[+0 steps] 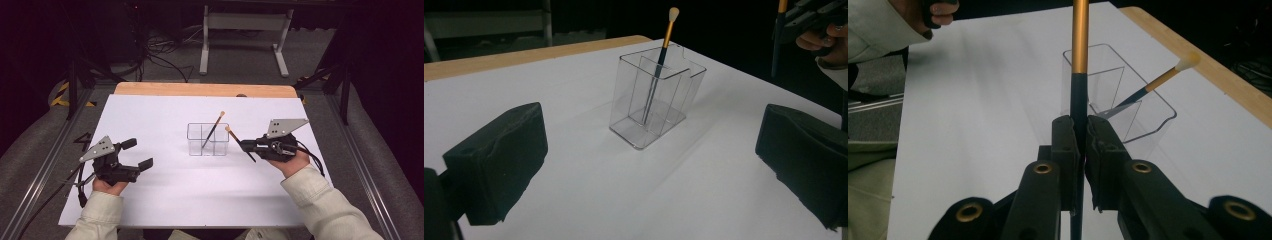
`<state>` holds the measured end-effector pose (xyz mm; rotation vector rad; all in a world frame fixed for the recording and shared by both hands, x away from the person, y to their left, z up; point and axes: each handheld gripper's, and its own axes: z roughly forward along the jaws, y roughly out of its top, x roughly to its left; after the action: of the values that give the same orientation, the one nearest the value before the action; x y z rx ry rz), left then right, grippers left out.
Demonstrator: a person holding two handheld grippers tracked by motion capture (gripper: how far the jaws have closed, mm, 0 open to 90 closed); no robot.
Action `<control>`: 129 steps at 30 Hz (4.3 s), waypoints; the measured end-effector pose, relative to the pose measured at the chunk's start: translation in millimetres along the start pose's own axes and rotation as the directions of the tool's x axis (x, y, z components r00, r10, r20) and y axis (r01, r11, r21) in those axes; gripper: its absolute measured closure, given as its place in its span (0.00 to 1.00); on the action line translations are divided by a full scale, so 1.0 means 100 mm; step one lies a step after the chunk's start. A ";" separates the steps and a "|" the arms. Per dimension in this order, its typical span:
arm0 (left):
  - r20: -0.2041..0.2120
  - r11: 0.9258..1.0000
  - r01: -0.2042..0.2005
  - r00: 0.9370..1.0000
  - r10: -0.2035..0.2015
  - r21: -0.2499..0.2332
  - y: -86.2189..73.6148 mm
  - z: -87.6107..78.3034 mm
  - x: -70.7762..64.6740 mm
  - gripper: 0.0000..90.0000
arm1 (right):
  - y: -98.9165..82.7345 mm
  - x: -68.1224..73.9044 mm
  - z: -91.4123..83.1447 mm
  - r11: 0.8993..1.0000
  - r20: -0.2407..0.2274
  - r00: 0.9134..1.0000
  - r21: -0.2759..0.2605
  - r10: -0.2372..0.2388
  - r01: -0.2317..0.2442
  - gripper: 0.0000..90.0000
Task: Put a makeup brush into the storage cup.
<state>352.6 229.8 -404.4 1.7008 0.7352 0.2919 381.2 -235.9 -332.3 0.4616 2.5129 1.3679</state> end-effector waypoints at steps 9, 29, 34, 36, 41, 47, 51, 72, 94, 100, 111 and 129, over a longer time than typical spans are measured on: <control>-0.003 1.000 0.003 1.000 -0.003 -0.001 0.00 -0.01 0.00 0.01 | 0.00 -0.03 0.00 0.994 0.027 0.998 -0.097 0.053 -0.051 0.92; -0.005 1.000 0.006 1.000 -0.006 0.001 -0.02 0.00 0.01 0.01 | -0.01 -0.07 0.10 0.970 0.045 0.992 -0.217 0.117 -0.105 0.92; -0.010 1.000 0.006 1.000 -0.006 0.008 -0.03 0.00 0.01 0.01 | 0.01 -0.09 0.15 0.965 0.037 0.991 -0.235 0.131 -0.118 0.92; -0.014 1.000 0.002 1.000 -0.002 0.014 -0.04 -0.02 0.01 0.01 | 0.02 -0.09 0.17 0.962 0.038 0.990 -0.243 0.135 -0.122 0.92; -0.032 1.000 0.007 0.999 -0.007 0.022 -0.07 -0.06 0.01 0.01 | 0.06 -0.12 0.24 0.959 0.031 0.991 -0.256 0.131 -0.119 0.92; -0.041 1.000 0.013 0.999 -0.012 0.021 -0.09 -0.09 0.01 0.01 | 0.11 -0.15 0.34 0.954 0.027 0.991 -0.274 0.135 -0.122 0.92; -0.039 1.000 0.010 0.999 -0.009 0.025 -0.09 -0.08 0.01 0.01 | 0.13 -0.16 0.40 0.950 0.021 0.990 -0.284 0.141 -0.130 0.92; -0.020 1.000 0.014 1.000 -0.014 0.020 -0.08 -0.02 0.04 0.01 | 0.27 -0.21 0.62 0.930 0.036 0.989 -0.347 0.144 -0.123 0.92; -0.012 1.000 0.020 1.000 -0.019 0.019 -0.08 -0.02 0.05 0.01 | 0.34 -0.26 0.87 0.909 0.031 0.991 -0.404 0.130 -0.106 0.92; -0.010 0.999 0.022 1.000 -0.021 0.024 -0.09 0.00 0.05 0.01 | 0.33 -0.27 0.92 0.904 0.031 0.991 -0.415 0.127 -0.103 0.92; -0.009 1.000 0.018 1.000 -0.018 0.025 -0.09 -0.01 0.05 0.01 | 0.29 -0.31 1.00 0.905 0.027 0.991 -0.411 0.132 -0.110 0.92; -0.009 1.000 0.020 1.000 -0.020 0.019 -0.08 -0.02 0.05 0.01 | 0.11 -0.37 1.15 0.921 0.029 0.985 -0.360 0.173 -0.151 0.92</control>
<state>352.9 235.1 -412.9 1.7102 0.7638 0.2794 458.4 -156.6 -381.4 0.6317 2.1488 1.7970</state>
